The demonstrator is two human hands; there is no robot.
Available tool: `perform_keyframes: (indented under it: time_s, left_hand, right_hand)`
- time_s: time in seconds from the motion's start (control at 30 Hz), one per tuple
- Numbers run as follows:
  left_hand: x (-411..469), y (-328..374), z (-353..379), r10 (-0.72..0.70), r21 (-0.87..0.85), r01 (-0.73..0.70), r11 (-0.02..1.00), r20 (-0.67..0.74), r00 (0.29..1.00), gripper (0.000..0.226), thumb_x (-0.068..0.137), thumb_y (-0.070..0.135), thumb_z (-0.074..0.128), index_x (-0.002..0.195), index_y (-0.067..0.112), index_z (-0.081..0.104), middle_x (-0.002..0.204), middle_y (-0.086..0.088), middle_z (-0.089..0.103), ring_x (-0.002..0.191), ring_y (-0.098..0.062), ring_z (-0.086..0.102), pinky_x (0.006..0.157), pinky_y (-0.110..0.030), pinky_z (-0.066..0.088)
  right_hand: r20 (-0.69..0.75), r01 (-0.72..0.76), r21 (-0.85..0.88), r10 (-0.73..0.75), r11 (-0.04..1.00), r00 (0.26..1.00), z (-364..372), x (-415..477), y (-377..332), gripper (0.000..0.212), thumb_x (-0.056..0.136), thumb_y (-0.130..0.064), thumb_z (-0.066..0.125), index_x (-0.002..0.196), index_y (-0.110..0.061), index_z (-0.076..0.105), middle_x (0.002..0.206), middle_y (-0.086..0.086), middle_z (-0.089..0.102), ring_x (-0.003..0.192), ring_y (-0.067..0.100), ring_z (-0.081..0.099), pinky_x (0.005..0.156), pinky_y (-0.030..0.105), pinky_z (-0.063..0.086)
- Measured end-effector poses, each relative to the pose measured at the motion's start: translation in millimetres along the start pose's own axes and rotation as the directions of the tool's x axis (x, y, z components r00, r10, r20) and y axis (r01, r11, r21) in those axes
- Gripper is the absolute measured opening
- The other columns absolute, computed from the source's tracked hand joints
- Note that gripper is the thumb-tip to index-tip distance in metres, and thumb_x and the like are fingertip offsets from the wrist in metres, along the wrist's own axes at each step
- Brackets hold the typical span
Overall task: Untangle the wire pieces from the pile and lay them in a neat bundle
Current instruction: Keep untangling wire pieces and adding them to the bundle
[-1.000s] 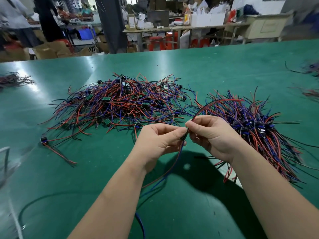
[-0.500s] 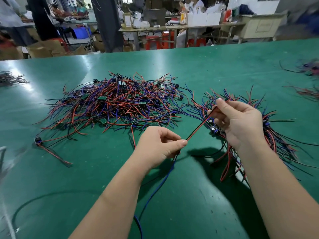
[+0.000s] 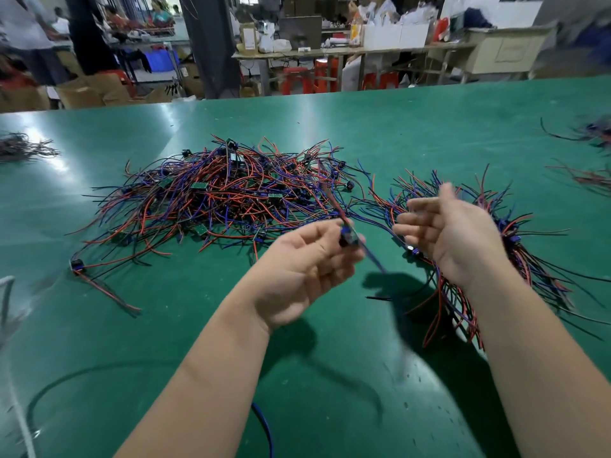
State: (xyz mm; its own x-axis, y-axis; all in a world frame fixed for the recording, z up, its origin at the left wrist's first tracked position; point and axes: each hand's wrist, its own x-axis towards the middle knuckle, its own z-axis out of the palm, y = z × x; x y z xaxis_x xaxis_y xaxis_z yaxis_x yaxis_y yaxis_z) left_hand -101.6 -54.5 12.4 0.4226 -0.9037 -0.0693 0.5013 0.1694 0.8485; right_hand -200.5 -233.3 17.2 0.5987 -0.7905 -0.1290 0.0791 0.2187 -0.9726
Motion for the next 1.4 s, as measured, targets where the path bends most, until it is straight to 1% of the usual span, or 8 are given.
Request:
perform_keyframes:
  time_s: [0.07, 0.2, 0.53, 0.73, 0.9, 1.1, 1.27, 1.4]
  left_hand:
    - [0, 7, 1, 0.027, -0.185, -0.033, 0.982, -0.034, 0.999, 0.034, 0.075, 0.025, 0.059, 0.104, 0.008, 0.06, 0.085, -0.004, 0.075, 0.074, -0.01, 0.072, 0.068, -0.023, 0.058]
    - [3, 5, 6, 0.019, -0.205, -0.055, 0.977, -0.171, 0.985, 0.032, 0.072, 0.028, 0.062, 0.097, 0.008, 0.065, 0.084, -0.004, 0.075, 0.073, -0.01, 0.072, 0.064, -0.022, 0.058]
    - [0, -1, 3, 0.202, 0.154, -0.193, 0.969, -0.047, 0.978, 0.014, 0.061, 0.015, 0.071, 0.073, 0.021, 0.075, 0.074, -0.002, 0.073, 0.073, -0.014, 0.072, 0.067, -0.023, 0.057]
    - [-6, 17, -20, 0.049, 0.302, -0.048, 0.952, 0.004, 0.999, 0.027, 0.077, -0.003, 0.061, 0.088, 0.015, 0.078, 0.089, -0.011, 0.075, 0.08, -0.022, 0.073, 0.062, -0.024, 0.057]
    - [-3, 9, -12, -0.052, 0.428, 0.095, 0.899, -0.112, 0.992, 0.027, 0.069, 0.038, 0.075, 0.075, 0.012, 0.074, 0.074, -0.009, 0.073, 0.063, -0.017, 0.071, 0.051, -0.02, 0.052]
    - [1, -14, 1, -0.101, 0.521, 0.145, 0.841, -0.112, 0.989, 0.014, 0.074, 0.02, 0.076, 0.066, 0.009, 0.072, 0.069, -0.009, 0.071, 0.058, -0.013, 0.067, 0.053, -0.019, 0.051]
    - [-3, -16, 4, -0.218, 0.591, 0.192, 0.784, -0.027, 0.975, 0.015, 0.081, 0.021, 0.074, 0.07, 0.011, 0.074, 0.069, -0.009, 0.071, 0.061, -0.015, 0.066, 0.058, -0.022, 0.054]
    - [-2, -10, 1, -0.112, 0.612, 0.142, 0.778, -0.087, 0.99, 0.017, 0.079, 0.022, 0.075, 0.065, 0.012, 0.073, 0.067, -0.009, 0.071, 0.059, -0.016, 0.063, 0.057, -0.022, 0.053]
  right_hand:
    - [0.158, 0.055, -0.169, -0.028, 0.984, 0.987, 5, -6, 7, 0.01, 0.093, -0.013, 0.058, 0.092, -0.005, 0.064, 0.076, 0.015, 0.068, 0.057, 0.017, 0.067, 0.051, 0.02, 0.052]
    - [0.402, 0.136, -0.076, -0.095, 0.988, 0.911, 23, -20, 17, 0.029, 0.065, -0.011, 0.072, 0.094, -0.009, 0.071, 0.068, 0.002, 0.069, 0.058, 0.01, 0.064, 0.053, 0.014, 0.047]
    - [0.477, -0.113, 0.246, -0.019, 0.963, 0.879, 35, -29, 17, 0.016, 0.073, -0.02, 0.061, 0.063, -0.014, 0.073, 0.06, 0.001, 0.06, 0.053, 0.007, 0.054, 0.056, 0.016, 0.048]
    - [0.52, -0.127, 0.213, -0.002, 0.969, 0.854, 25, -29, 8, 0.017, 0.075, -0.017, 0.06, 0.06, -0.013, 0.068, 0.063, 0.004, 0.054, 0.051, 0.007, 0.052, 0.05, 0.017, 0.049]
    - [0.621, 0.042, -0.117, 0.04, 0.992, 0.783, 16, -28, 6, 0.017, 0.075, -0.019, 0.062, 0.063, -0.008, 0.064, 0.054, 0.003, 0.057, 0.045, 0.01, 0.048, 0.043, 0.018, 0.039]
    - [0.349, 0.06, -0.318, 0.058, 0.946, 0.935, 15, -19, 7, 0.017, 0.085, -0.008, 0.066, 0.07, -0.001, 0.061, 0.053, 0.005, 0.057, 0.039, 0.009, 0.047, 0.042, 0.017, 0.037]
    - [-0.014, 0.054, 0.066, -0.053, 0.996, 0.998, -6, -6, -7, 0.016, 0.092, -0.012, 0.059, 0.079, -0.005, 0.064, 0.054, -0.001, 0.057, 0.043, 0.005, 0.051, 0.044, 0.013, 0.042]
    - [-0.211, 0.158, 0.298, -0.097, 0.941, 0.973, -10, 0, -8, 0.025, 0.101, -0.018, 0.043, 0.084, -0.008, 0.058, 0.065, 0.003, 0.056, 0.047, 0.008, 0.056, 0.048, 0.016, 0.042]
